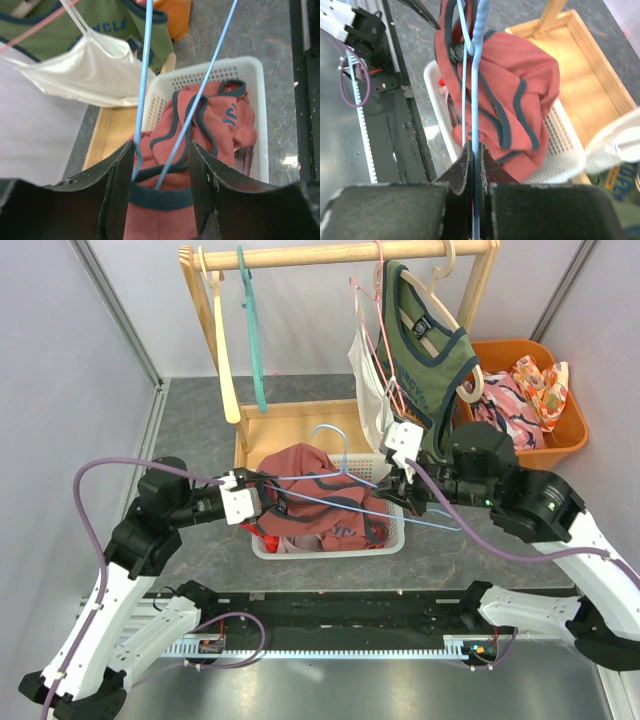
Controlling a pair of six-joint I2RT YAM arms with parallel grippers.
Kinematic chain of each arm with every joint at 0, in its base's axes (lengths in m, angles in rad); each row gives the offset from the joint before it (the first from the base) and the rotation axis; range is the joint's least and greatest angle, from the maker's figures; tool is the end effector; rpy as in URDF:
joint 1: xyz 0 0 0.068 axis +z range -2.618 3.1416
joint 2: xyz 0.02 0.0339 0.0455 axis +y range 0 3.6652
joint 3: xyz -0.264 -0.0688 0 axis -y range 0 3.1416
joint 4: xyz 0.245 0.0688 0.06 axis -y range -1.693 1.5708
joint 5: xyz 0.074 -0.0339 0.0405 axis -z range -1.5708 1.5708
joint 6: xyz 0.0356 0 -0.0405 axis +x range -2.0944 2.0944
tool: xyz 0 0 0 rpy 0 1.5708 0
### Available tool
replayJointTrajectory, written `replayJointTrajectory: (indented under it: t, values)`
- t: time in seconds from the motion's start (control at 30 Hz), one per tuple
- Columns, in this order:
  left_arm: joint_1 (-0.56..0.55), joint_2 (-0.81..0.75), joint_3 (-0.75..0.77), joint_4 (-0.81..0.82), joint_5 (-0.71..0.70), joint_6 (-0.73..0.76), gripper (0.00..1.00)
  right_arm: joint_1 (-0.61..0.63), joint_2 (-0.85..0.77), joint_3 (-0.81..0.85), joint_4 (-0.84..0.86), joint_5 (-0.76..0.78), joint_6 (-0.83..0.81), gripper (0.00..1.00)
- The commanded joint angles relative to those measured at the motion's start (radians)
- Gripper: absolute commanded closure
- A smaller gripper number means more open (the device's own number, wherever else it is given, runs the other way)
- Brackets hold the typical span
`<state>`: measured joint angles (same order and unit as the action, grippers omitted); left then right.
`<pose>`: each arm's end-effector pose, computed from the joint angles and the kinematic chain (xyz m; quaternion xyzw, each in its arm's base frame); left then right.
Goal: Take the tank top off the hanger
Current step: Remove the tank top from the hanger, then place the hanger at the center of the board.
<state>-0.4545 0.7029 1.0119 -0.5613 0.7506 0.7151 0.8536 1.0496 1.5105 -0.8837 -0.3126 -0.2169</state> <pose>0.1067 -0.0791 0.3909 0.5932 0.4893 -0.2132 0.6027 0.1098 0.1426 0.4609 -0.4958 0.6704 0.2920 0.4685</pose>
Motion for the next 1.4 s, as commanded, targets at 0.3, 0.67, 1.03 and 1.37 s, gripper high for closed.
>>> replayJointTrajectory:
  t: [0.3,0.67,1.03,1.37]
  values:
    - [0.008,0.041,-0.041,0.115,-0.074,0.012,0.45,-0.001,-0.129,0.123,-0.06,0.437,0.031,1.0]
    - [-0.006,0.064,-0.047,-0.308,-0.141,0.378,0.47,-0.001,0.239,0.401,0.136,0.693,0.021,1.0]
    - [-0.016,0.208,-0.084,-0.434,-0.198,0.438,0.0,-0.001,0.388,0.474,0.249,0.702,0.027,1.0]
    - [-0.176,0.34,-0.15,-0.232,-0.445,0.385,0.04,-0.002,0.567,0.623,0.293,0.725,0.025,1.0]
